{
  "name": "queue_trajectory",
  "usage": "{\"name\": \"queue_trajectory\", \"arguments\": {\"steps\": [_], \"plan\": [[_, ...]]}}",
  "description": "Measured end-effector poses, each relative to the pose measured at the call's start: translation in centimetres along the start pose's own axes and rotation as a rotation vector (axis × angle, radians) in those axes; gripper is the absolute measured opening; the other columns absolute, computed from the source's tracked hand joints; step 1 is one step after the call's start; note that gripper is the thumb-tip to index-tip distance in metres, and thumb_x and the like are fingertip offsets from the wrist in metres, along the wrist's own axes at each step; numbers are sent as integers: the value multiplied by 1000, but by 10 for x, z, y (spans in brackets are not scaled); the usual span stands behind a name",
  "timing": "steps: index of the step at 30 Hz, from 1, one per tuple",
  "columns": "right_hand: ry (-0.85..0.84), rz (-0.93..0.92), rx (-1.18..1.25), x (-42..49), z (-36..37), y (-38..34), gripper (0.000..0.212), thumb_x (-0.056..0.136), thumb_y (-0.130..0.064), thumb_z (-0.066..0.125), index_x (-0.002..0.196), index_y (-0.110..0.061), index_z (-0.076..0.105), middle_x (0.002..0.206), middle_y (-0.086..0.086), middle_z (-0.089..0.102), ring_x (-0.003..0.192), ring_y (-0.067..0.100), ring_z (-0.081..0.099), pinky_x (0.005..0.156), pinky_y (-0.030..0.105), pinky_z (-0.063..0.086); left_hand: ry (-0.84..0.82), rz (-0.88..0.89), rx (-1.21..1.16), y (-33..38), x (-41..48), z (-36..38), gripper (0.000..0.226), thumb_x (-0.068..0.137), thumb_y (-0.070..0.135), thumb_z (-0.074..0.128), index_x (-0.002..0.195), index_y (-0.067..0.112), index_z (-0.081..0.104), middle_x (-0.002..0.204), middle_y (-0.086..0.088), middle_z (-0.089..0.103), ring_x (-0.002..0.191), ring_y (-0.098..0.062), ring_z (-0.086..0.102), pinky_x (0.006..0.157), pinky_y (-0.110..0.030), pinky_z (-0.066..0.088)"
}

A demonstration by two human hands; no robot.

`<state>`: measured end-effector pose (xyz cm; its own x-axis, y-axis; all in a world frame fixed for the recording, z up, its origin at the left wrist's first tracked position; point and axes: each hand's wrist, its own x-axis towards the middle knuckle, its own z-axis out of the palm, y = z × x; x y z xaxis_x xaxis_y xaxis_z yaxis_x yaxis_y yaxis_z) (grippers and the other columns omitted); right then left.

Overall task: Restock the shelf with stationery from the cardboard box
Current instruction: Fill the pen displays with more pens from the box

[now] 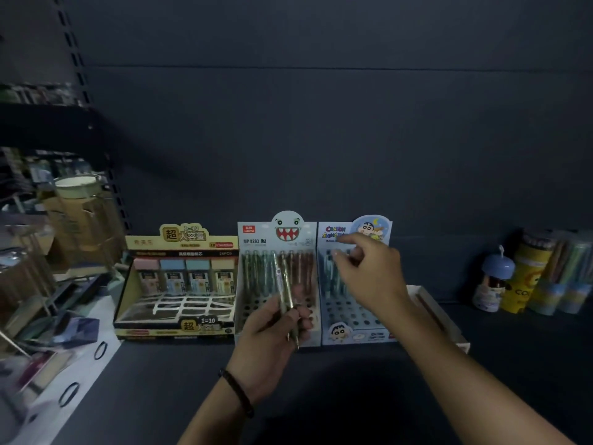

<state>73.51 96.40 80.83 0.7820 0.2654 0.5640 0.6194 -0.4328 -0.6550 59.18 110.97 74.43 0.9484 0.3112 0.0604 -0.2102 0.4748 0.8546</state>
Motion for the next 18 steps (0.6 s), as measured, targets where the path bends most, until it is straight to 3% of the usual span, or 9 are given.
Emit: {"name": "queue_trajectory", "arguments": {"steps": [2, 4, 7, 10, 14, 16, 18], "plan": [[-123, -24, 126, -6, 8, -23, 20, 92, -38, 79, 109, -28, 80, 79, -25, 71, 78, -5, 67, 74, 20, 54, 25, 13, 32, 3, 1, -8, 29, 105, -7, 50, 126, 2, 69, 99, -16, 71, 85, -25, 68, 79, -35, 59], [-330, -11, 207, -10, 21, -40, 31, 87, -46, 83, 112, -30, 78, 97, -18, 76, 91, -4, 70, 81, 23, 58, 47, 31, 72, 6, 1, -16, 29, 104, -7, 53, 125, 0, 70, 108, -20, 73, 85, -25, 68, 77, -32, 60], [-482, 14, 260, -10, 38, -55, 33, 84, -42, 88, 112, -30, 75, 98, -10, 77, 87, 1, 73, 77, 25, 60, 51, 56, 61, 12, 0, -29, 28, 102, -6, 55, 118, 2, 77, 110, -24, 69, 78, -20, 63, 70, -28, 56], [-489, 4, 311, -9, 49, -63, 20, 84, -32, 90, 98, -27, 77, 90, -4, 79, 78, 8, 76, 70, 33, 62, 43, 65, 97, 20, -3, -42, 30, 104, -2, 54, 110, 7, 82, 111, -23, 74, 77, -17, 60, 72, -28, 53], [-494, 99, 462, -4, 54, -71, 23, 94, -12, 80, 116, -17, 78, 88, 1, 81, 64, 13, 74, 60, 32, 61, 76, 93, 148, 27, -6, -53, 30, 110, 12, 47, 131, 9, 69, 120, -20, 77, 96, -30, 75, 85, -37, 62], [-365, 82, 394, 0, 57, -73, 25, 99, -12, 74, 123, -15, 75, 85, 0, 80, 65, 14, 76, 65, 31, 65, 184, 226, 311, 26, -7, -60, 33, 111, 19, 49, 140, 19, 64, 119, -10, 79, 100, -30, 78, 85, -39, 63], [-197, 49, 325, 5, 63, -73, 26, 102, -14, 69, 128, -14, 73, 83, -4, 78, 65, 8, 75, 63, 21, 61, 320, 366, 478, 21, -9, -69, 33, 111, 24, 49, 140, 29, 64, 112, 1, 80, 93, -21, 76, 78, -32, 61]]}}
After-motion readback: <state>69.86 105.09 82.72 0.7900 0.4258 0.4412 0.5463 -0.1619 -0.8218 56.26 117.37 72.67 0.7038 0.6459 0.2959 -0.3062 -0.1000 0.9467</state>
